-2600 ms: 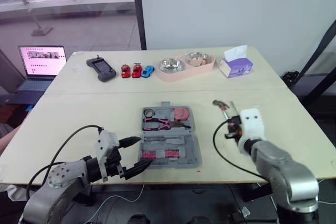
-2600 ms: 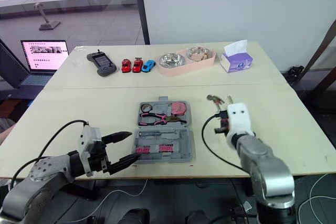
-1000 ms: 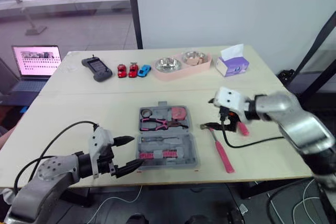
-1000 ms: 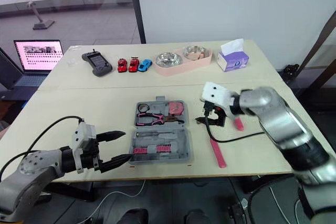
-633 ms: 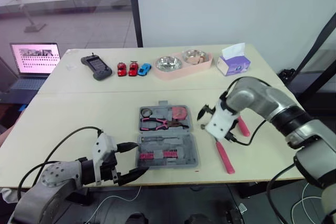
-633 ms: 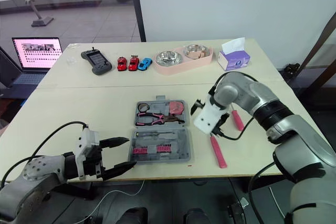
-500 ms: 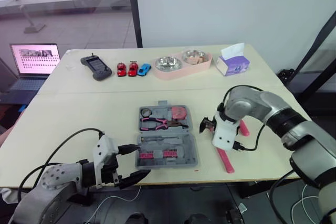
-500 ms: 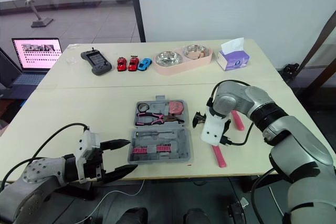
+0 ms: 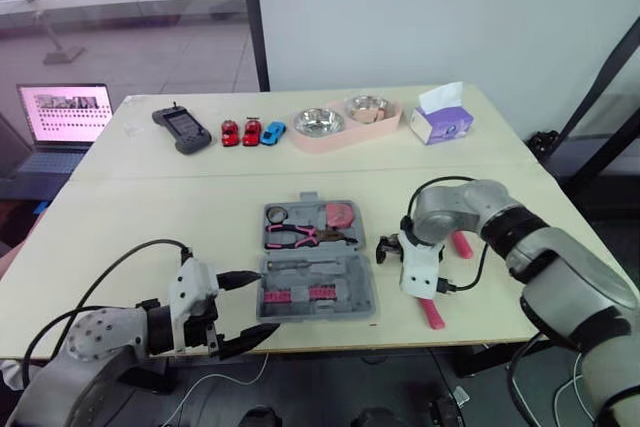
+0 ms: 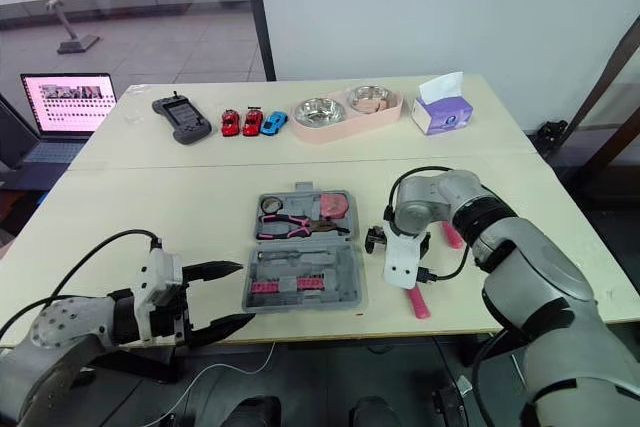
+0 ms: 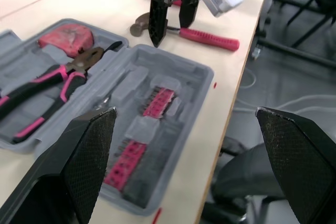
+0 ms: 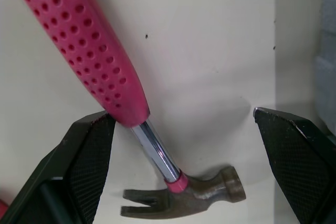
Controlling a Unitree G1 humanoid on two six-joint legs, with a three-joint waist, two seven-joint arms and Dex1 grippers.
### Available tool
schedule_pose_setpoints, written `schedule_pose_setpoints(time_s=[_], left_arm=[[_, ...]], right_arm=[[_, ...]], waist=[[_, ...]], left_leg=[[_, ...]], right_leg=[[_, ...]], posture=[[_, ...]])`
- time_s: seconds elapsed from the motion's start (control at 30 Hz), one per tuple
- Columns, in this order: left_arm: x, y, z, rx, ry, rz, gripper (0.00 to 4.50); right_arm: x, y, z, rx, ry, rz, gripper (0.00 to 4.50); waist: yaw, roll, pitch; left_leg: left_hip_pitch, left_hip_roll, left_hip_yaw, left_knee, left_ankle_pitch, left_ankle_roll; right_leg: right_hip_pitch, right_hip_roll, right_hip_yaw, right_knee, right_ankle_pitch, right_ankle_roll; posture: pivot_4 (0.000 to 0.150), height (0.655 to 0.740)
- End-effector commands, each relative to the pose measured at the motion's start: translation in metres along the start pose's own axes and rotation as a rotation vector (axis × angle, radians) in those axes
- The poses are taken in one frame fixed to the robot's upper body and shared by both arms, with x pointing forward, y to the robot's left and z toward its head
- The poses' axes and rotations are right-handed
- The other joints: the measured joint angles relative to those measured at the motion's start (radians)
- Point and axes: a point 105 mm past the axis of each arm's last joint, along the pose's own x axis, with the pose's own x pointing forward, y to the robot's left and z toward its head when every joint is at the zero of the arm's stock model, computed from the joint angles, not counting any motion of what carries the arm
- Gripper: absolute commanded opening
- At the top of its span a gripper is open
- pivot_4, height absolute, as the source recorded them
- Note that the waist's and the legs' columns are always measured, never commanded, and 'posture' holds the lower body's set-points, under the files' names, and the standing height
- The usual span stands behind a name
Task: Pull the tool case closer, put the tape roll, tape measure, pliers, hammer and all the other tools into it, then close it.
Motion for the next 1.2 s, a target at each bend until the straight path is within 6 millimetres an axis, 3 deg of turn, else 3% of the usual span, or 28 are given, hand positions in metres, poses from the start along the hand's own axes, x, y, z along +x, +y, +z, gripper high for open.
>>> schedule_pose_setpoints(time_s=[0.03, 0.23, 0.3, 0.33, 0.47, 0.57, 0.63, 0.73, 0.87, 1.1, 1.2], left_arm=[[-0.001, 0.003, 0.01, 0.053, -0.025, 0.011, 4.5], [0.001, 0.004, 0.011, 0.047, -0.034, 0.023, 4.5], [0.001, 0.004, 0.011, 0.046, -0.034, 0.028, 4.5], [0.002, 0.005, 0.011, 0.046, -0.036, 0.031, 4.5], [0.005, 0.01, 0.013, 0.05, -0.05, 0.046, 4.5], [0.005, 0.015, 0.014, 0.052, -0.06, 0.056, 4.5], [0.003, 0.02, 0.015, 0.078, -0.066, 0.073, 4.5], [0.001, 0.026, 0.016, 0.083, -0.085, 0.094, 4.5], [0.001, 0.032, 0.013, 0.097, -0.084, 0.105, 4.5], [0.005, 0.04, 0.018, 0.122, -0.1, 0.096, 4.5], [0.006, 0.042, 0.016, 0.173, -0.091, 0.079, 4.5]], right_arm=[[0.006, 0.001, -0.006, -0.007, 0.035, 0.016, 3.66], [0.011, -0.002, -0.008, -0.026, 0.047, 0.013, 0.96], [0.011, -0.005, -0.008, -0.038, 0.05, -0.001, 0.19], [0.01, -0.006, -0.009, -0.036, 0.053, -0.01, 0.04], [-0.005, -0.009, -0.018, 0.01, 0.071, -0.073, 0.01], [-0.035, -0.004, -0.029, 0.156, 0.061, -0.16, 0.01], [-0.057, 0.015, -0.031, 0.349, 0.026, -0.183, 0.01], [-0.086, 0.043, -0.013, 0.656, -0.11, -0.189, 0.01], [-0.113, 0.048, 0.009, 1.194, -0.33, -0.334, 0.01], [-0.103, 0.074, 0.029, 2.23, -0.464, -0.372, 0.01], [-0.088, 0.089, 0.034, 2.5, -0.567, -0.373, 0.01]], waist=[[0.0, -0.002, -0.001], [-0.005, -0.004, -0.002], [-0.004, -0.004, -0.002], [-0.003, -0.004, -0.002], [-0.002, -0.004, -0.002], [-0.001, -0.001, -0.001], [0.003, 0.0, 0.0], [0.027, 0.001, 0.001], [0.025, 0.002, 0.0], [0.034, 0.003, 0.001], [0.037, 0.003, 0.0]], left_leg=[[0.0, 0.0, 0.0, 0.0, 0.0, 0.0], [0.003, 0.001, 0.0, 0.0, 0.0, 0.0], [0.003, 0.001, 0.0, 0.0, 0.0, 0.0], [0.004, 0.001, 0.0, 0.0, 0.0, 0.0], [0.004, 0.001, 0.0, 0.0, 0.0, 0.0], [0.002, 0.001, 0.0, 0.0, 0.0, -0.001], [0.0, 0.0, 0.0, 0.0, 0.0, -0.001], [-0.002, 0.0, 0.0, -0.001, 0.0, 0.0], [-0.002, 0.0, 0.0, 0.0, -0.002, 0.004], [-0.002, 0.001, 0.0, 0.008, -0.005, 0.009], [-0.005, 0.0, 0.0, 0.01, -0.007, 0.013]], right_leg=[[0.0, 0.0, 0.0, 0.0, 0.0, 0.0], [0.002, 0.001, 0.0, 0.002, 0.0, 0.0], [0.002, 0.001, 0.0, 0.002, 0.0, 0.0], [0.002, 0.001, 0.0, 0.003, 0.0, 0.0], [0.002, 0.001, 0.0, 0.002, 0.0, 0.0], [0.001, 0.001, 0.0, 0.003, 0.0, 0.0], [0.0, 0.0, 0.0, 0.002, 0.0, 0.0], [0.0, -0.002, -0.002, -0.001, 0.0, 0.0], [0.002, -0.002, -0.003, -0.003, 0.0, 0.0], [0.002, 0.0, -0.002, 0.002, 0.0, -0.001], [0.001, 0.0, -0.002, 0.001, 0.0, -0.001]], posture=[[0.15, 0.74], [0.15, 0.74], [0.15, 0.74], [0.15, 0.74], [0.15, 0.74], [0.15, 0.74], [0.15, 0.74], [0.15, 0.74], [0.15, 0.74], [0.15, 0.74], [0.15, 0.74]])
